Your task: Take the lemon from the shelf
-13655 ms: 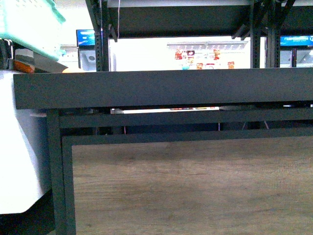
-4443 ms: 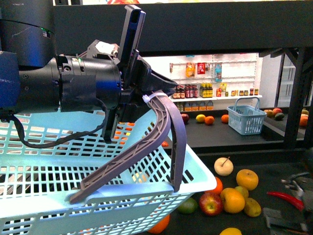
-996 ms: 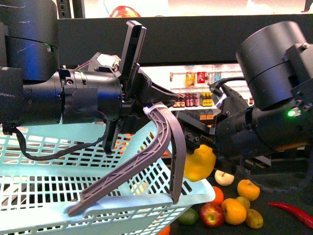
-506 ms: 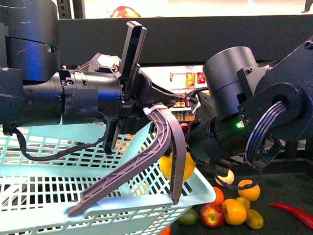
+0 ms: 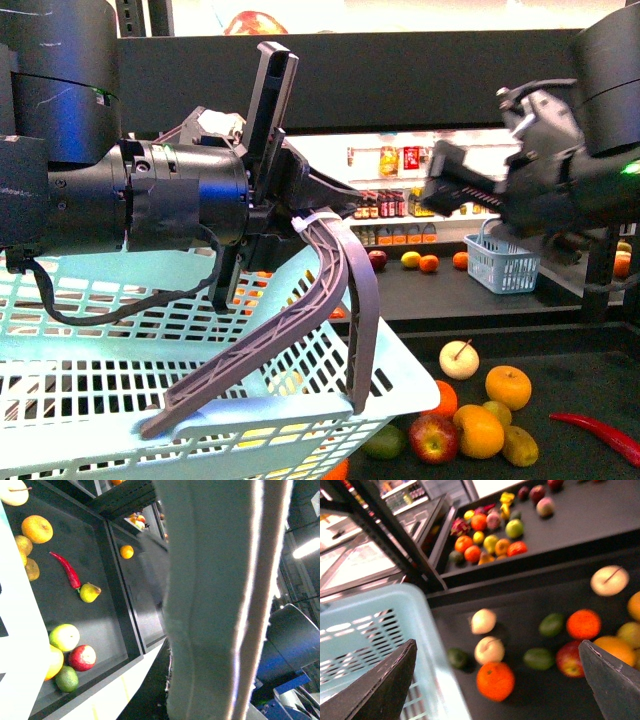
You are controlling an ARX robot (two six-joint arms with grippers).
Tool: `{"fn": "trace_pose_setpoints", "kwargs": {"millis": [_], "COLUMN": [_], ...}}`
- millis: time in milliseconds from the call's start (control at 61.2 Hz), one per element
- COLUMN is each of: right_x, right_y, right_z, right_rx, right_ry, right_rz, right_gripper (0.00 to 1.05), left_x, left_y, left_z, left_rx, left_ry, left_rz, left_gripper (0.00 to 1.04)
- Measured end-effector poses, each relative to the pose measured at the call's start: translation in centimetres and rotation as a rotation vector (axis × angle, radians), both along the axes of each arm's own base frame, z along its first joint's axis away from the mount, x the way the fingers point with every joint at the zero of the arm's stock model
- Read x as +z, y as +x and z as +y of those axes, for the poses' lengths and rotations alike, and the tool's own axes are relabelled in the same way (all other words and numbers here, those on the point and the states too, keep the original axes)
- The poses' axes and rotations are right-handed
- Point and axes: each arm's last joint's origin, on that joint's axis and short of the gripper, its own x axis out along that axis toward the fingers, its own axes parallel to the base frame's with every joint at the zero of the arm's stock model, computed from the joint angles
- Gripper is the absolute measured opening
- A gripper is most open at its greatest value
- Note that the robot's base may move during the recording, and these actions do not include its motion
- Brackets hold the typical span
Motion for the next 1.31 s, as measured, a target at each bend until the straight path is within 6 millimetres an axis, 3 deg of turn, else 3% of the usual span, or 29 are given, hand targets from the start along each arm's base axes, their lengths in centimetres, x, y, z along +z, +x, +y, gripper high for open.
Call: {"fn": "trace_pose_setpoints", "kwargs": {"millis": [65, 131, 229, 310, 392, 784, 1013, 1307], "right_x": [-0.6, -2.4, -7.0, -11.8, -16.2, -29.2, -32.8, -34.7], "right_y": [-0.1, -0.1, 0.0, -0.2, -0.7, -1.2, 1.9, 4.3], "right_z": [-2.1, -3.8, -5.3, -5.7, -5.3, 0.8, 2.8, 4.0], "right_rx": [-0.036, -0.061, -0.065, -0.034, 0.021, 0.321, 0.367, 0.355], "right_ry": [-0.065, -0.131, -0.22, -0.274, -0.304, -0.532, -0.631, -0.669], "right_rz": [-0.024, -0.007, 0.063, 0.149, 0.221, 0.333, 0.331, 0.363], "right_gripper": [0.97, 0.97, 0.97, 0.97, 0.97, 0.97, 0.97, 0.97], "left_x": [0.0, 0.0, 0.0, 0.0, 0.0, 0.0, 0.0, 0.0], "left_y": [0.0, 0.0, 0.0, 0.0, 0.0, 0.0, 0.0, 0.0], "left_z": [0.0, 0.0, 0.0, 0.0, 0.0, 0.0, 0.0, 0.0], "left_rx": [-0.002, -0.005, -0.005, -0.004, -0.001, -0.002, -0.002, -0.002], "left_ry": [0.0, 0.0, -0.001, -0.001, 0.0, 0.0, 0.0, 0.0], "left_rz": [-0.001, -0.001, 0.001, 0.002, 0.0, 0.0, 0.0, 0.0], "left_gripper": [0.07, 0.07, 0.07, 0.07, 0.07, 0.07, 0.07, 0.07]}}
